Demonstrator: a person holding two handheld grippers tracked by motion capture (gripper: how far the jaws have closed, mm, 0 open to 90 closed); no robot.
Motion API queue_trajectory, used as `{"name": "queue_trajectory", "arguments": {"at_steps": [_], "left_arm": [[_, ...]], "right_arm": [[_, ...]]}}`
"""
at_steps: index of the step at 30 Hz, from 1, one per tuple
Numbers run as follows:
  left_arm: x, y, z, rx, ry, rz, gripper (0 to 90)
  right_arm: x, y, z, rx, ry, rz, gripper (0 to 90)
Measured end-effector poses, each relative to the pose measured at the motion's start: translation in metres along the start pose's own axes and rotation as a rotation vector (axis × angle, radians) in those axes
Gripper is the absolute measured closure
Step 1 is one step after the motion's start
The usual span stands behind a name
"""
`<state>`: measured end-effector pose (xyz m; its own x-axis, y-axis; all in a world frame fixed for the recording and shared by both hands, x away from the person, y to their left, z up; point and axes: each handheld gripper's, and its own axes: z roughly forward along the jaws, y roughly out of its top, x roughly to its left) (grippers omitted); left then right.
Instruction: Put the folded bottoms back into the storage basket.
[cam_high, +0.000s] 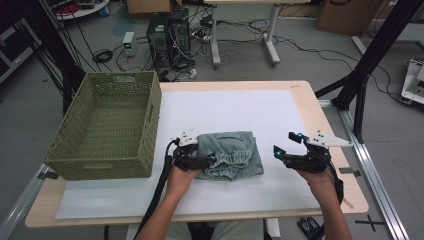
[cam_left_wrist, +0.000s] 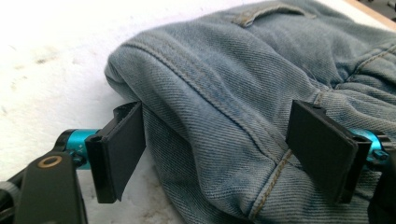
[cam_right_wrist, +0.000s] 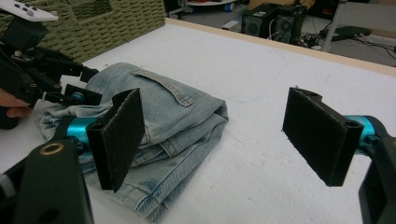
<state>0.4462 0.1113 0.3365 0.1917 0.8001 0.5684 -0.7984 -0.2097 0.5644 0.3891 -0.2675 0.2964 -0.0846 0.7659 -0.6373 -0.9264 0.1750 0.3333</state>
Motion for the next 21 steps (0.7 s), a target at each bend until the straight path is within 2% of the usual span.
{"name": "queue_trajectory", "arguments": {"at_steps": [5,13,14,15,16,17,21], "left_arm": [[-0.0001,0.0009,0.0058,0.047,-0.009,-0.047,20.6],[-0.0024,0.0010,0.0063,0.051,0.006,-0.051,24.0],[-0.0029,0.0008,0.0061,0.048,-0.005,-0.049,26.9],[-0.0037,0.0005,0.0062,0.043,-0.025,-0.050,32.4],[-0.0037,0.0005,0.0062,0.043,-0.025,-0.050,40.0],[-0.0047,0.0004,0.0064,0.043,-0.038,-0.039,43.7],[-0.0057,0.0002,0.0065,0.036,-0.047,-0.044,52.7]], "right_arm": [[0.0018,0.0005,0.0011,0.003,0.005,-0.002,21.4],[0.0027,0.0011,0.0015,0.002,0.005,-0.002,21.4],[0.0031,0.0011,0.0018,0.002,0.006,-0.004,21.4],[0.0033,0.0012,0.0018,0.003,0.008,-0.004,21.4],[0.0033,0.0014,0.0015,0.001,0.008,-0.005,21.4],[0.0031,0.0014,0.0007,0.001,0.007,-0.001,21.4],[0.0006,0.0011,-0.0014,-0.007,0.002,0.007,21.4]]}}
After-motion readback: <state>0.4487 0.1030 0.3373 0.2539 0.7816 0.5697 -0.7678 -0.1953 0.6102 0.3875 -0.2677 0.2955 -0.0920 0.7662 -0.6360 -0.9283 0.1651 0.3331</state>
